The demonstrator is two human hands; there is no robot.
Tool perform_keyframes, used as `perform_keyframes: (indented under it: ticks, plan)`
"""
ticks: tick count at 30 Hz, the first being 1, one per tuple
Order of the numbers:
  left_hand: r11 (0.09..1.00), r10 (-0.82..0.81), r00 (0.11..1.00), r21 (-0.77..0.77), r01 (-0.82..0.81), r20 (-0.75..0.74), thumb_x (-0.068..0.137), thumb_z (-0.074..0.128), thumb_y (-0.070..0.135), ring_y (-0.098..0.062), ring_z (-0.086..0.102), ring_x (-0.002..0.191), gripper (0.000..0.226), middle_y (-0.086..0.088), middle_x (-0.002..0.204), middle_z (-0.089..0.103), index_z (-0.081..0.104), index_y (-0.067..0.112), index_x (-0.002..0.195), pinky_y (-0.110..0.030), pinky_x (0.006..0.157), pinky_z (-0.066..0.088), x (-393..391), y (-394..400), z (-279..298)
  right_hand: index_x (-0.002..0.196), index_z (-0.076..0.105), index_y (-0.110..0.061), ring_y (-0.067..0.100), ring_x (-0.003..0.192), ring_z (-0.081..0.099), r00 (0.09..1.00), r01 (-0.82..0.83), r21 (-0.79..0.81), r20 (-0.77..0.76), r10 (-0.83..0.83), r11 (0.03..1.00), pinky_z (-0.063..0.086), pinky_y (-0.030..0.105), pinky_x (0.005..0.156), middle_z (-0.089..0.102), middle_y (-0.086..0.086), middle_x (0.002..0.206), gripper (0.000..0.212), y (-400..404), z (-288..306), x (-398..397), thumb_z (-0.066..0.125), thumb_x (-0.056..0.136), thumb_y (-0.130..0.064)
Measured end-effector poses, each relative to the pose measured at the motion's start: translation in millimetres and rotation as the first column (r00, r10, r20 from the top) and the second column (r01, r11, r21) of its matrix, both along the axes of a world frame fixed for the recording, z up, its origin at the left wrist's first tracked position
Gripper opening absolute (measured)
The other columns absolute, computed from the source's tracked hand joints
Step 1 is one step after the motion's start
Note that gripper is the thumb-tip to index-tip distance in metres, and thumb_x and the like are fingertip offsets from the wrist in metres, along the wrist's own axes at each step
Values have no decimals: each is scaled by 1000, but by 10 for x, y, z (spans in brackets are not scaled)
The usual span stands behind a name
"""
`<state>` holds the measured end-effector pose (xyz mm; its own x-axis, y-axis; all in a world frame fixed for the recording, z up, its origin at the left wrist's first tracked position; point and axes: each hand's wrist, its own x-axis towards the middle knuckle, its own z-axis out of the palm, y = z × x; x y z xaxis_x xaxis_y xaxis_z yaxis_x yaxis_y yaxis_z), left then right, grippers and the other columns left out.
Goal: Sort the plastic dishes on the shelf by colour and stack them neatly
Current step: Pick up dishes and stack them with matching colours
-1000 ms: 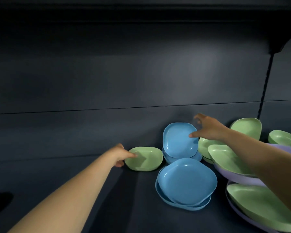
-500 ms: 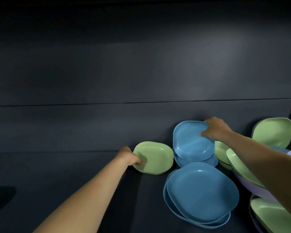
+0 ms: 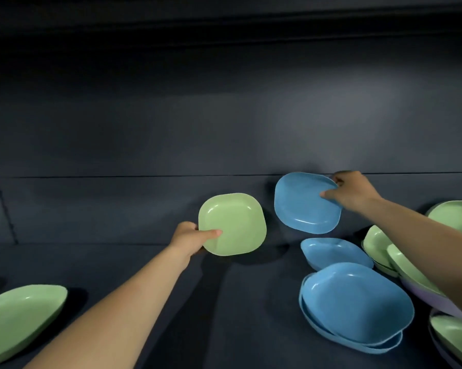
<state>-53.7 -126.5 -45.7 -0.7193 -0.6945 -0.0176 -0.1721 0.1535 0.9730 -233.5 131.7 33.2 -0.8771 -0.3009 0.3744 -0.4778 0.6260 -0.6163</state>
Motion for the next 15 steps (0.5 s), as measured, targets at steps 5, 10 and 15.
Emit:
perform_keyframes:
  ticks: [5,10,15]
  plan:
    - [999,28,997,-41,-31,-72,76,77,13,-15,62,71,20,-6,84,65,59,5,81,-21,53,51,550,-343,289,96,63,9,24,73,55,996,-51,-199,62,65,979,43,32,67,63,23,88,30,-308,140,470,73,75,-10]
    - [994,28,998,-102,-33,-52,76,77,13,-13,63,68,21,-4,82,66,57,8,75,-19,52,54,1193,-800,459,95,69,2,25,77,61,972,-107,-283,173,160,953,47,31,72,67,12,87,23,-730,99,1135,75,75,-6]
    - [988,30,999,-151,-24,36,75,79,16,-14,59,67,25,-3,80,64,55,9,77,-23,61,48,1855,-1331,473,94,69,1,22,75,63,941,-124,-335,260,218,934,49,28,66,70,12,91,23,-1170,-49,1832,75,74,-4]
